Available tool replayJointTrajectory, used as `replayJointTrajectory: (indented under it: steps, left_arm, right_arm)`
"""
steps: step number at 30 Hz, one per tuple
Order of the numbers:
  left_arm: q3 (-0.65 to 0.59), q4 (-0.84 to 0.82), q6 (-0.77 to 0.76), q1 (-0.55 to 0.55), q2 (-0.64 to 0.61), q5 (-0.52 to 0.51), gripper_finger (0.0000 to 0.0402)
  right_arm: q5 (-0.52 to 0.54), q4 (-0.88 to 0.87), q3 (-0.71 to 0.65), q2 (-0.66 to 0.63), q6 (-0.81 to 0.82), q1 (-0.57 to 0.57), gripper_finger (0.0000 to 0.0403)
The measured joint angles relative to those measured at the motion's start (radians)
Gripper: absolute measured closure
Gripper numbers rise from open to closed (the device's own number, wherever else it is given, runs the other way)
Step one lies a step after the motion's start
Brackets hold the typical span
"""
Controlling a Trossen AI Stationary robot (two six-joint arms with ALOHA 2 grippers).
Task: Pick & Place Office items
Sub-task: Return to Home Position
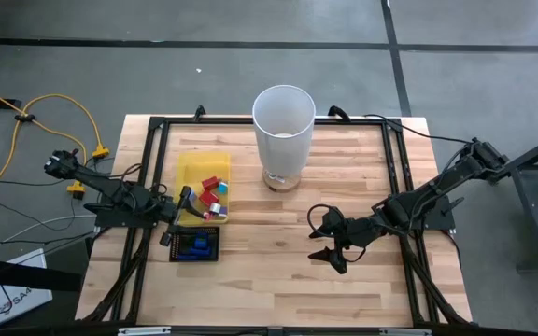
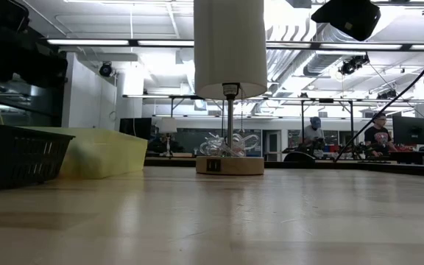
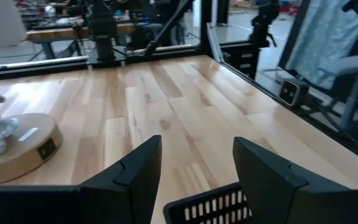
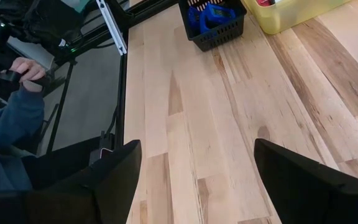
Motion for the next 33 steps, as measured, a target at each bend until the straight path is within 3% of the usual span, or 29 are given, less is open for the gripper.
replayJointTrajectory:
  steps: [8,24,33]
  left_arm:
    - [-0.001,-0.017,-0.071,0.041,0.000,0.109,0.0211]
    - [-0.001,-0.014,-0.214,0.094,0.000,0.068,0.0211]
    - [-0.001,-0.014,-0.123,0.097,0.000,0.078,0.0211]
  right_arm:
    - [0.000,0.000,0.000,0.000,0.000,0.000,0.0103]
    - [0.000,0.000,0.000,0.000,0.000,0.000,0.0103]
    - [0.000,0.000,0.000,0.000,0.000,0.000,0.0103]
